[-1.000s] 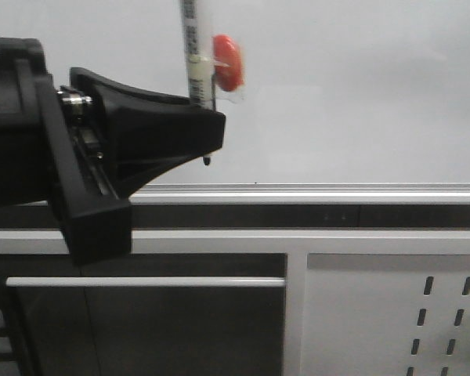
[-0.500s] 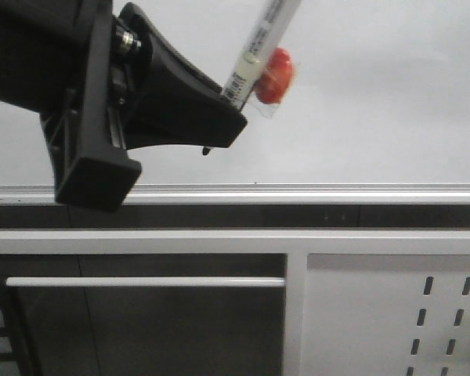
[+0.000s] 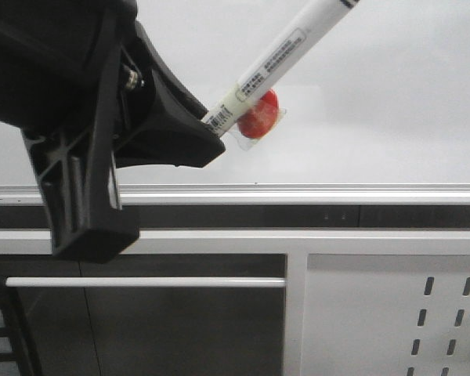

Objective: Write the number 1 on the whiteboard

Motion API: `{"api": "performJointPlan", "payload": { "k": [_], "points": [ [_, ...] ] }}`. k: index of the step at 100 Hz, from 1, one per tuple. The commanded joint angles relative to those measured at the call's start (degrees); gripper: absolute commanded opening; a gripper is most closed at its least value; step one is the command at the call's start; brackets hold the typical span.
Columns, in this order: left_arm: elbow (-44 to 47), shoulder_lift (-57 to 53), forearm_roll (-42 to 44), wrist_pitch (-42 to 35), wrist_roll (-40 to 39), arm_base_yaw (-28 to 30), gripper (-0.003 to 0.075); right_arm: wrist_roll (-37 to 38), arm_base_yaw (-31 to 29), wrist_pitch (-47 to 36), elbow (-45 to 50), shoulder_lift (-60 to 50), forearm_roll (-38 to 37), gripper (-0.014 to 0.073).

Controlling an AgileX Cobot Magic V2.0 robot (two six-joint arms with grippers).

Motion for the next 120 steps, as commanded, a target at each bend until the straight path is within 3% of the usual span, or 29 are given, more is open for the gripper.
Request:
{"api": "performJointPlan", "payload": {
  "k": [1,20,43,120],
  "points": [
    [-2.0,-0.7,1.8,1.7,-0.4,-0.6,-0.0018,-4.9,0.1,-1.0,-1.5,1.3,9.5,0.0294],
    [-2.0,1.5,4.3,3.1,-0.3,-0.6,-0.0018,-9.2,2.8,-1.0,-1.5,4.0,18.6,0.0292],
    [-4.3,1.6,4.6,8.0,1.2,-0.7,-0.0018,-9.2,4.5,-3.3,-1.5,7.0,18.3,0.0292],
    [-6.7,1.6,4.9,8.9,4.2,-3.2,-0.0018,-9.2,4.6,-1.6,-1.5,10.1,20.6,0.0292]
  ]
}}
